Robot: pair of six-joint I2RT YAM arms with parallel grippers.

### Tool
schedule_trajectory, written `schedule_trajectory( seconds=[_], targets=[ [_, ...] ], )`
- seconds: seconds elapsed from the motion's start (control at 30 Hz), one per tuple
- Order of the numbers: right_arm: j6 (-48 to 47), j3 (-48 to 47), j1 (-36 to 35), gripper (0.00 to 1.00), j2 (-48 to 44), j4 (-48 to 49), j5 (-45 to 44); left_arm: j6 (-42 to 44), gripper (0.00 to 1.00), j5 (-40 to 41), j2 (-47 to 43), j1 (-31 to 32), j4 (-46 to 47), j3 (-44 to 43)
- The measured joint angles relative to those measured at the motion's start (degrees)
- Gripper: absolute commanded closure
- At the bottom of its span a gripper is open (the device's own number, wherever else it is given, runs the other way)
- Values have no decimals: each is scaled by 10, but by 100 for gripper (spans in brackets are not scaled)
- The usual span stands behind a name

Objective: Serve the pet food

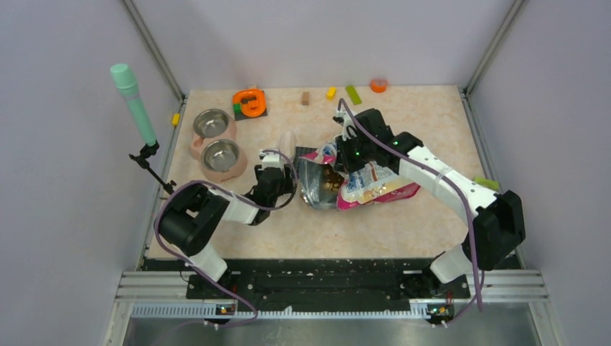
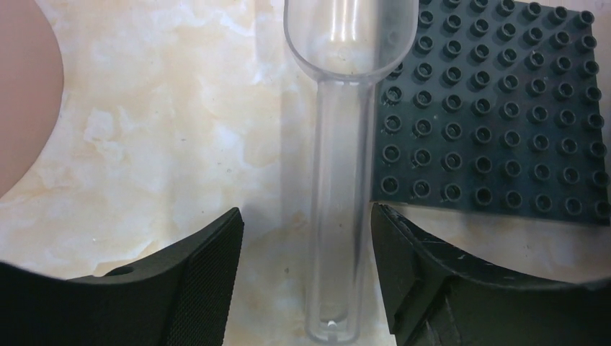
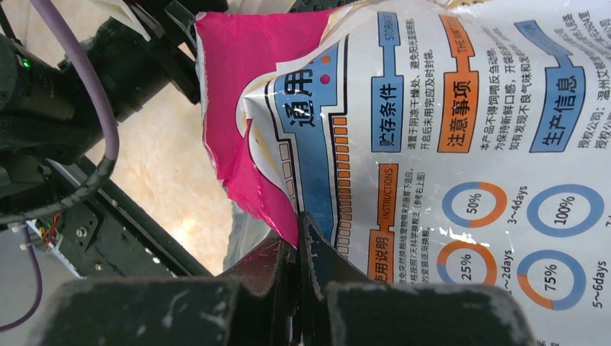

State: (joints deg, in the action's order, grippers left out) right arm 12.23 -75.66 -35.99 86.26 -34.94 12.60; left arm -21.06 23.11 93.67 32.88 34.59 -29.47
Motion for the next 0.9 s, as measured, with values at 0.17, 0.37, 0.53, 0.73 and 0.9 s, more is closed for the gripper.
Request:
schedule_trajectory(
  seconds=[0.17,0.37,0.53,0.73,0.9],
  targets=[
    [0,34,0,100,-17,31,-3,11,35,6,36,0,69,0],
    [-1,75,0,100,-35,73,-5,15,41,13,77,0,150,1],
    [-2,101,0,100,-46,101,-8,15,60,17,101,0,202,7],
    [-2,112,0,100,-57,104,-14,17,100,16,108,2,230,17],
    [-1,88,0,100,-59,70,-21,15,100,-9,19,2,93,14]
  ],
)
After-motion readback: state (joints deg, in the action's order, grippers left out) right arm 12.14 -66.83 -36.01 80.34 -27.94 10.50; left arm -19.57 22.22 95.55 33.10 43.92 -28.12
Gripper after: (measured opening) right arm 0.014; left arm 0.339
